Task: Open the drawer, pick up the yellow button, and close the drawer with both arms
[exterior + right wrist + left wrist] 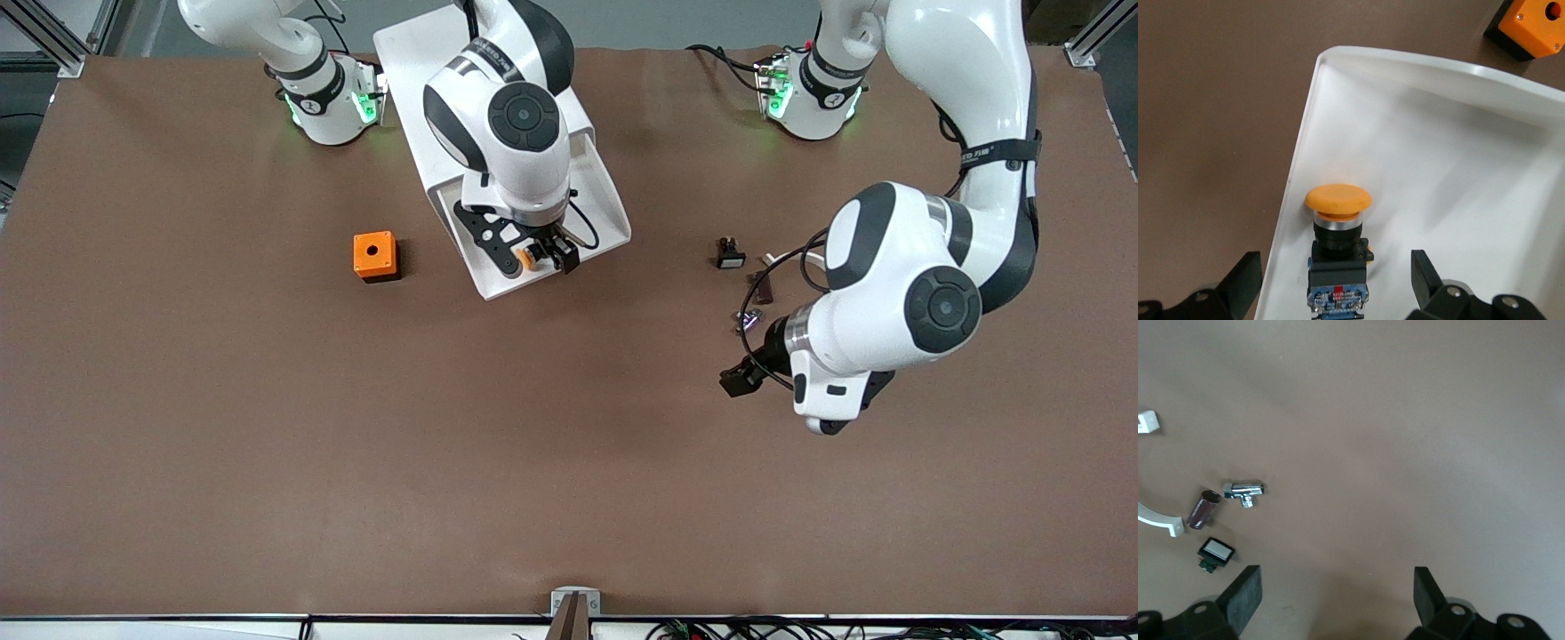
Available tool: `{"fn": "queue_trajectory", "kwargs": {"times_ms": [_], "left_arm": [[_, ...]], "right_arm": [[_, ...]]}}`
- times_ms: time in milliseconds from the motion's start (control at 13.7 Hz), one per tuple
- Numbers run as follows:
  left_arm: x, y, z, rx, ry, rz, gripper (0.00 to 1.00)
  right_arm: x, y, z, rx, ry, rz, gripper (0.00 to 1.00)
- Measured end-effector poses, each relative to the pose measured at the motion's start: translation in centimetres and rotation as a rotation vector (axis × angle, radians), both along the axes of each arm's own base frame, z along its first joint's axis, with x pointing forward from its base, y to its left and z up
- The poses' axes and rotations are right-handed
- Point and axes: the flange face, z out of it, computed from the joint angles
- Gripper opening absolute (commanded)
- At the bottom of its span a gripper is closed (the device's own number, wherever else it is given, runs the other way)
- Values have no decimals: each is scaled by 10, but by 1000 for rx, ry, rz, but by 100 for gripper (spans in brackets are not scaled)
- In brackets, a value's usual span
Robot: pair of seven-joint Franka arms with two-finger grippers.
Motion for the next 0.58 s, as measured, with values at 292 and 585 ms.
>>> {"fn": "queue_trajectory", "kwargs": {"times_ms": [292,585], "left_arm": [[-14,-28,-14,50,-16,-64,100],[-20,-30,-24,44,-26,-63,100]], "right_arm": [[-3,1,-10,-13,13,7,70],[-6,4,-12,-16,16,13,39]]}}
